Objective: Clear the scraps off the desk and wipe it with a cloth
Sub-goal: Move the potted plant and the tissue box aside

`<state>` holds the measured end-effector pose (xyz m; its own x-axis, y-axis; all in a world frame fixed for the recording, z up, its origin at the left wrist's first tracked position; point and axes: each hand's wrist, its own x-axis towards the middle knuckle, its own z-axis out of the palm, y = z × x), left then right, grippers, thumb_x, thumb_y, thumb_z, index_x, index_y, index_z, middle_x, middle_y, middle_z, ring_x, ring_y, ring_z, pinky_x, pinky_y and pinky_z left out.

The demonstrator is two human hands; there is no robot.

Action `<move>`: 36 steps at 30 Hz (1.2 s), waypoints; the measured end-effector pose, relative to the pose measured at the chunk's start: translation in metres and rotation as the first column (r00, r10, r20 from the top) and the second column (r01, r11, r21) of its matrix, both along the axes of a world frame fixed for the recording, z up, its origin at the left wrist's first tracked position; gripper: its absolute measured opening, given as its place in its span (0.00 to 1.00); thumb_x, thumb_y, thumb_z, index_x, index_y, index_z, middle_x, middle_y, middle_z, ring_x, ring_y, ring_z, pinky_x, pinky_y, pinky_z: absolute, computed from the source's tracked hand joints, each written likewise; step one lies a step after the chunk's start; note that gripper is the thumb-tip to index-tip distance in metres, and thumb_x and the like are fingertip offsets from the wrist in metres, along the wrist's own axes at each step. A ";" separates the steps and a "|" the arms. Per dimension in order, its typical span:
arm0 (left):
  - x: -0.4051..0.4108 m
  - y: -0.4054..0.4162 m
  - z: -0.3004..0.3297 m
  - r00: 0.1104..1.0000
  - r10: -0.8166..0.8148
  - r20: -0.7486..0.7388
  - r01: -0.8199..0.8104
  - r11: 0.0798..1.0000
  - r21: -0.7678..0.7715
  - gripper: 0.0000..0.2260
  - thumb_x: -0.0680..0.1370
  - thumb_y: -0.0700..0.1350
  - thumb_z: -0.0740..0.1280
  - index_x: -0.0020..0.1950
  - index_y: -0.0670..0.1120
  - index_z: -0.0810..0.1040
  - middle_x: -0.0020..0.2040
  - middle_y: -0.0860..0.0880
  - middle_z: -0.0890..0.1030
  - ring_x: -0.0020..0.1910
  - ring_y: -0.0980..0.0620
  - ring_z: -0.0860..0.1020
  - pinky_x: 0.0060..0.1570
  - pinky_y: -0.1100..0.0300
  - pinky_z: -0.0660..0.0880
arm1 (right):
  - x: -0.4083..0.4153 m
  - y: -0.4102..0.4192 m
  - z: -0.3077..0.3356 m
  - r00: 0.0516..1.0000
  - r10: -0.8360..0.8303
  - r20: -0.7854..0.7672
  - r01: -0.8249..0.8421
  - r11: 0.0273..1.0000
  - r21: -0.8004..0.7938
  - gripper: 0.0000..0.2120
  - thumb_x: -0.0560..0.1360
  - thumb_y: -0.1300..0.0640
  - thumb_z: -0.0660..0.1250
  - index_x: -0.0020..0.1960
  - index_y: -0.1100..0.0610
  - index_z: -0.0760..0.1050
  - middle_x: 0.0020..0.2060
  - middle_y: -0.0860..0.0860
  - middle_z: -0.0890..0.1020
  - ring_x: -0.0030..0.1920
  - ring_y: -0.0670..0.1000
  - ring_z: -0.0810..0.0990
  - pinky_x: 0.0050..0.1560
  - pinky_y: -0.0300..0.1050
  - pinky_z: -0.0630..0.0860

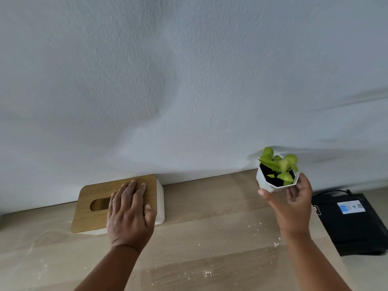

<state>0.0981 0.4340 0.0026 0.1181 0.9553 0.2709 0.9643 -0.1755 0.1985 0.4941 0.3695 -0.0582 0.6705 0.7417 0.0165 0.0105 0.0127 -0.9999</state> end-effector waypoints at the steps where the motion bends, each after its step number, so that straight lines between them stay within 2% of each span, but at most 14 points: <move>1: 0.000 -0.001 0.002 1.000 0.002 0.001 -0.002 1.000 -0.017 0.27 0.76 0.51 0.56 0.71 0.43 0.77 0.73 0.41 0.74 0.75 0.39 0.68 0.77 0.38 0.60 | -0.004 -0.005 0.003 1.000 0.013 -0.009 -0.013 1.000 0.007 0.53 0.58 0.54 0.89 0.77 0.49 0.66 0.72 0.47 0.76 0.74 0.49 0.72 0.79 0.57 0.63; 3: 0.000 -0.002 0.006 1.000 0.003 0.000 -0.003 0.999 -0.053 0.27 0.76 0.52 0.56 0.72 0.44 0.76 0.73 0.42 0.74 0.75 0.39 0.68 0.77 0.39 0.60 | -0.013 -0.018 0.009 0.999 0.012 -0.048 -0.012 1.000 0.006 0.52 0.59 0.56 0.88 0.76 0.44 0.66 0.73 0.43 0.74 0.76 0.45 0.69 0.79 0.56 0.61; 5: 0.001 -0.003 0.011 1.000 -0.002 -0.010 0.001 0.994 -0.105 0.28 0.77 0.53 0.55 0.73 0.45 0.75 0.74 0.43 0.73 0.76 0.41 0.66 0.79 0.40 0.58 | -0.024 -0.032 0.017 0.996 -0.010 -0.089 0.007 0.999 -0.035 0.53 0.58 0.54 0.87 0.76 0.39 0.65 0.74 0.39 0.71 0.75 0.39 0.68 0.78 0.53 0.63; 8: -0.002 -0.005 0.018 1.000 -0.017 -0.009 0.015 0.981 -0.191 0.30 0.78 0.56 0.51 0.77 0.47 0.71 0.78 0.45 0.69 0.80 0.44 0.61 0.81 0.43 0.52 | -0.045 -0.055 0.028 0.993 0.009 -0.118 -0.021 0.995 -0.095 0.56 0.56 0.49 0.87 0.78 0.40 0.62 0.77 0.41 0.68 0.73 0.32 0.67 0.76 0.47 0.64; 11: -0.007 -0.002 0.025 0.999 -0.045 0.014 0.048 0.952 -0.302 0.30 0.80 0.58 0.51 0.81 0.50 0.63 0.82 0.48 0.61 0.83 0.47 0.52 0.82 0.46 0.44 | -0.069 -0.079 0.033 0.990 0.076 -0.119 -0.091 0.988 -0.124 0.57 0.56 0.53 0.86 0.79 0.43 0.60 0.78 0.44 0.67 0.76 0.39 0.66 0.77 0.49 0.62; 13: -0.012 0.002 0.030 0.997 -0.066 0.041 0.076 0.928 -0.365 0.28 0.82 0.57 0.54 0.83 0.52 0.59 0.84 0.49 0.56 0.83 0.48 0.48 0.82 0.47 0.42 | -0.088 -0.092 0.036 0.987 0.102 -0.123 -0.117 0.986 -0.121 0.57 0.56 0.56 0.86 0.79 0.46 0.61 0.77 0.45 0.68 0.77 0.43 0.67 0.79 0.52 0.61; 17: -0.020 0.010 0.044 0.992 -0.110 0.063 0.127 0.866 -0.483 0.31 0.82 0.55 0.60 0.84 0.53 0.54 0.85 0.50 0.51 0.83 0.48 0.45 0.81 0.47 0.41 | -0.129 -0.107 0.045 0.977 0.143 -0.158 -0.160 0.982 -0.099 0.53 0.60 0.66 0.82 0.80 0.55 0.60 0.77 0.52 0.70 0.76 0.50 0.70 0.79 0.58 0.62; 20: -0.028 0.012 0.051 0.982 -0.177 0.070 0.186 0.816 -0.548 0.32 0.82 0.54 0.59 0.85 0.53 0.50 0.85 0.51 0.47 0.83 0.49 0.42 0.81 0.46 0.39 | -0.160 -0.113 0.046 0.973 0.191 -0.126 -0.205 0.972 -0.110 0.51 0.62 0.73 0.81 0.79 0.57 0.63 0.75 0.54 0.72 0.75 0.53 0.72 0.78 0.58 0.64; 22: -0.039 0.009 0.053 0.976 -0.184 0.114 0.216 0.807 -0.549 0.33 0.82 0.53 0.59 0.85 0.54 0.47 0.85 0.52 0.45 0.83 0.50 0.41 0.81 0.45 0.39 | -0.181 -0.111 0.047 0.967 0.241 -0.086 -0.250 0.960 -0.122 0.51 0.61 0.73 0.82 0.78 0.56 0.64 0.74 0.52 0.73 0.74 0.52 0.72 0.78 0.57 0.65; 25: -0.062 0.002 0.052 0.972 -0.107 0.211 0.201 0.846 -0.494 0.35 0.81 0.55 0.61 0.84 0.55 0.49 0.85 0.52 0.48 0.83 0.50 0.42 0.81 0.44 0.41 | -0.210 -0.105 0.049 0.945 0.323 -0.051 -0.327 0.934 -0.144 0.51 0.60 0.70 0.84 0.77 0.54 0.65 0.73 0.50 0.74 0.74 0.49 0.72 0.78 0.56 0.65; 27: -0.086 -0.005 0.047 0.975 -0.071 0.213 0.159 0.887 -0.433 0.36 0.80 0.60 0.63 0.84 0.55 0.51 0.85 0.52 0.51 0.83 0.49 0.44 0.82 0.44 0.43 | -0.228 -0.098 0.052 0.927 0.374 -0.042 -0.376 0.912 -0.162 0.52 0.60 0.66 0.86 0.78 0.52 0.65 0.73 0.49 0.74 0.75 0.49 0.71 0.78 0.56 0.65; 30: -0.123 -0.016 0.036 0.965 0.023 0.260 0.075 0.930 -0.361 0.40 0.77 0.66 0.65 0.84 0.56 0.51 0.84 0.51 0.51 0.83 0.49 0.46 0.82 0.44 0.49 | -0.253 -0.083 0.061 0.900 0.434 -0.047 -0.434 0.876 -0.212 0.57 0.56 0.50 0.88 0.79 0.48 0.63 0.74 0.45 0.70 0.75 0.48 0.69 0.77 0.52 0.65; 33: -0.154 -0.021 0.025 0.915 0.126 0.383 0.027 0.929 -0.370 0.45 0.74 0.67 0.69 0.84 0.55 0.50 0.84 0.50 0.53 0.83 0.49 0.50 0.80 0.45 0.57 | -0.274 -0.063 0.068 0.882 0.470 0.005 -0.457 0.860 -0.228 0.60 0.53 0.37 0.86 0.78 0.42 0.59 0.75 0.41 0.67 0.76 0.47 0.68 0.75 0.48 0.66; 36: -0.171 -0.016 0.016 0.846 0.199 0.494 0.023 0.913 -0.407 0.49 0.71 0.64 0.75 0.83 0.54 0.52 0.81 0.51 0.60 0.78 0.52 0.61 0.76 0.50 0.64 | -0.287 -0.043 0.075 0.877 0.480 0.013 -0.462 0.851 -0.249 0.64 0.52 0.32 0.84 0.81 0.41 0.55 0.76 0.41 0.64 0.76 0.47 0.65 0.75 0.49 0.67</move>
